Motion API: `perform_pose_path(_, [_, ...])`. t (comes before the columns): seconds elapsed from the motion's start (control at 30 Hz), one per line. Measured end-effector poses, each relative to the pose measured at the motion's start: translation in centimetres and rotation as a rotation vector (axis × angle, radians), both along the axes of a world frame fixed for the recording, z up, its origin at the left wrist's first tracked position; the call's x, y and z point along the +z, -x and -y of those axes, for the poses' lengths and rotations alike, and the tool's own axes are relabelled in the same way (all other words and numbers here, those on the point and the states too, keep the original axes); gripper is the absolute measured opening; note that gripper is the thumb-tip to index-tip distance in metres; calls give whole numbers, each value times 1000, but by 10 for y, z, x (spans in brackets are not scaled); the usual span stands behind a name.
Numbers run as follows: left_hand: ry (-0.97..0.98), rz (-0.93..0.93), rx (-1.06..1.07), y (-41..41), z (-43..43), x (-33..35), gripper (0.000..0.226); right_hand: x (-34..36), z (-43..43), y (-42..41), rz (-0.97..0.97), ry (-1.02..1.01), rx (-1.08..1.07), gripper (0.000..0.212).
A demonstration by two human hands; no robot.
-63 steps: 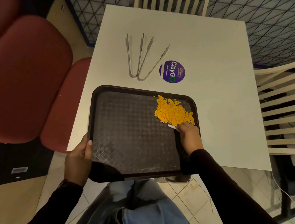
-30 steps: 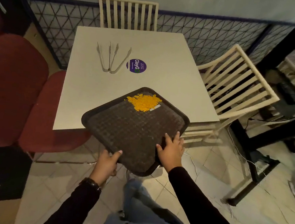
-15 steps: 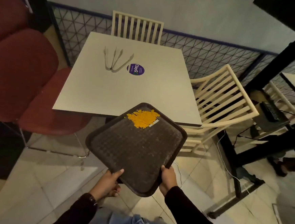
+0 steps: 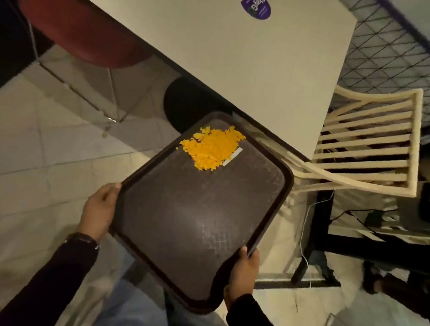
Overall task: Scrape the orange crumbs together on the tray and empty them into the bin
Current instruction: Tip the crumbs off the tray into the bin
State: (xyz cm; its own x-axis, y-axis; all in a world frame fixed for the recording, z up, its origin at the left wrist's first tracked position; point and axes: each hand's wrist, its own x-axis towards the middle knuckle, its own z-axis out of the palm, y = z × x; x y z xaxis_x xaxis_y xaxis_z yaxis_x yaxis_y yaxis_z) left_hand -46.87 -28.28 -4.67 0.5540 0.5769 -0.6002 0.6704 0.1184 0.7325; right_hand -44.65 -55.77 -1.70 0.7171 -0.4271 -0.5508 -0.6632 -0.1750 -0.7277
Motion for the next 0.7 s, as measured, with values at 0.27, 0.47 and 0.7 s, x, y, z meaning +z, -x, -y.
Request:
perform_pose_path(0.27, [38, -200, 24, 50, 38, -100, 23, -79, 31, 23, -161, 66, -8, 19])
perform_pose_path(0.47, [152, -348, -167, 47, 54, -178, 23, -145, 41, 7, -209, 181, 19, 15])
perform_pose_path(0.7, [268, -379, -152, 1, 58, -228, 36, -191, 45, -40, -254, 184, 94, 20])
